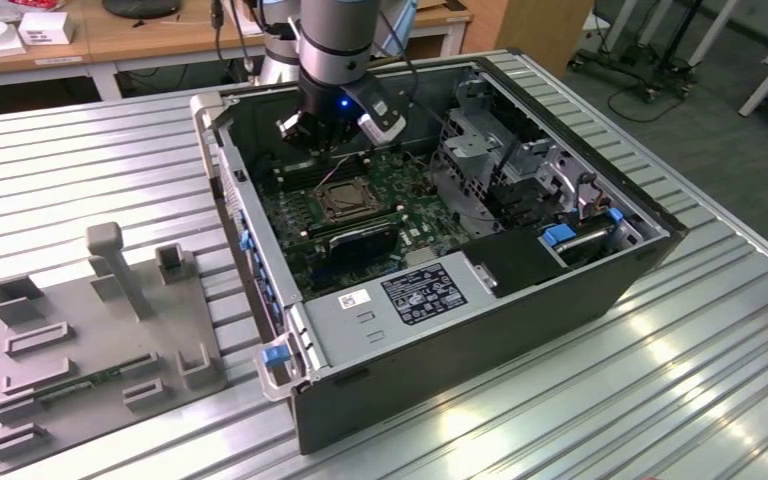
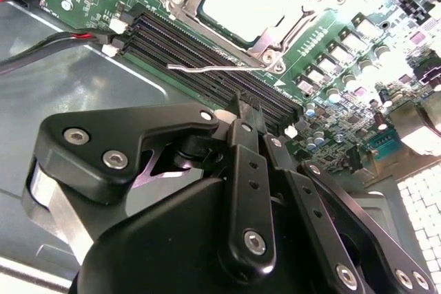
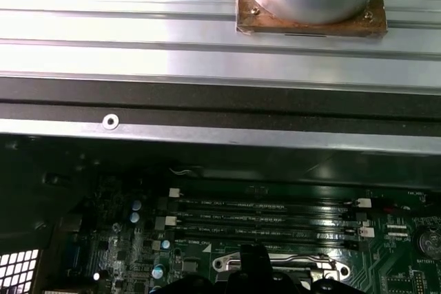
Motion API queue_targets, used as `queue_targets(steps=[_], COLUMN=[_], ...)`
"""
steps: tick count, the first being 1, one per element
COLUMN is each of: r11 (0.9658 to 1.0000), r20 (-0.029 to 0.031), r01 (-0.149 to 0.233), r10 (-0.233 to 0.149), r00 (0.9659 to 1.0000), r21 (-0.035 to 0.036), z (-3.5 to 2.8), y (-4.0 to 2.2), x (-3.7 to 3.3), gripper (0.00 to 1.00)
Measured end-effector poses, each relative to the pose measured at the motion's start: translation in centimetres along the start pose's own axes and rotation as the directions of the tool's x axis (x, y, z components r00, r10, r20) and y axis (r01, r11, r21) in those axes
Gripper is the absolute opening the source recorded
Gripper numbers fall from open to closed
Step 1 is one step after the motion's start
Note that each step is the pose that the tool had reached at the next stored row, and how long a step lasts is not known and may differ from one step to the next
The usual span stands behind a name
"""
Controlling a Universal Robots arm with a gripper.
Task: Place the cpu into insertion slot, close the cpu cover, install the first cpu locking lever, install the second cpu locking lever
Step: 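Install the first cpu locking lever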
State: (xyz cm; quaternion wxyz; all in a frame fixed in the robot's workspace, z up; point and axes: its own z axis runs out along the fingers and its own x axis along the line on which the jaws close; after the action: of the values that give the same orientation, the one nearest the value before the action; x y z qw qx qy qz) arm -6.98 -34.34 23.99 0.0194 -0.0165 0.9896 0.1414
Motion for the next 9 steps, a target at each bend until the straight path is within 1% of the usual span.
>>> queue_targets(steps=[9], r11=[1.0], r20=[-0.0001], r01=[0.0], r10=[0.0], r00=[1.0], r21=[0.0001], z=[0.28], y=[0.37], x=[-0.14], gripper=[0.11])
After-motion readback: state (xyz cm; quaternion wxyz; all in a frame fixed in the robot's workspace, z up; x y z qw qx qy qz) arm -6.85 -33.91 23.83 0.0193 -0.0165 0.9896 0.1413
